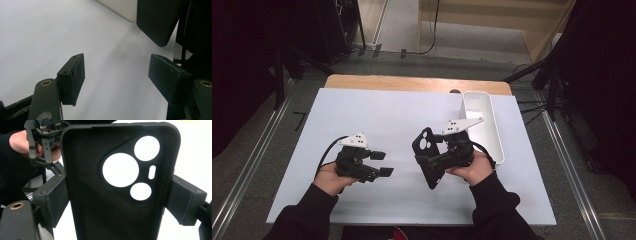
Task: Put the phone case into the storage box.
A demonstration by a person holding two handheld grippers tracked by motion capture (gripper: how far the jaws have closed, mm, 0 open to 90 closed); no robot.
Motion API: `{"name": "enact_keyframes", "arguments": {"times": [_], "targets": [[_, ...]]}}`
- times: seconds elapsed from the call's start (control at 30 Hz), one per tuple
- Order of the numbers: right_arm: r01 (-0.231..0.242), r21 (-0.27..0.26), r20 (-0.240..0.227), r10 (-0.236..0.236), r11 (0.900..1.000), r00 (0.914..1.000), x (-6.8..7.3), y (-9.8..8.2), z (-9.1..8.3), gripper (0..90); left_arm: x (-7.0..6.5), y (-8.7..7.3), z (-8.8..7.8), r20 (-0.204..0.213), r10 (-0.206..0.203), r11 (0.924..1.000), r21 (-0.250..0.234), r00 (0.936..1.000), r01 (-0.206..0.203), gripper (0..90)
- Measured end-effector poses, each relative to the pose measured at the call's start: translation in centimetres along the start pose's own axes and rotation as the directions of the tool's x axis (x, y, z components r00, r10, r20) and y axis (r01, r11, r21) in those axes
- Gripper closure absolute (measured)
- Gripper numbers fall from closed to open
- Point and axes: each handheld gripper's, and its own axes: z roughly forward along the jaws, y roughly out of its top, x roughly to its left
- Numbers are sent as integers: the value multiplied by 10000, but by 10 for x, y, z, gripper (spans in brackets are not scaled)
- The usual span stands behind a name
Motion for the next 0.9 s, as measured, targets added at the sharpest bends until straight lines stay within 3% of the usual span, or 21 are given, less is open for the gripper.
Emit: {"name": "enact_keyframes", "arguments": {"times": [0.47,0.83,0.9], "targets": [[-436,3,60,436,9990,9990,-4,7,-4,122,-1,-19,-1,-70,-314,9995,39,9995,315,252],[-529,-322,742,552,9981,9957,-3,13,-14,122,2,-27,-4,-783,-727,9973,55,9943,733,252],[-528,-315,897,554,9981,9944,-3,14,-15,122,4,-27,-6,-742,-776,9970,-36,9942,776,253]]}}
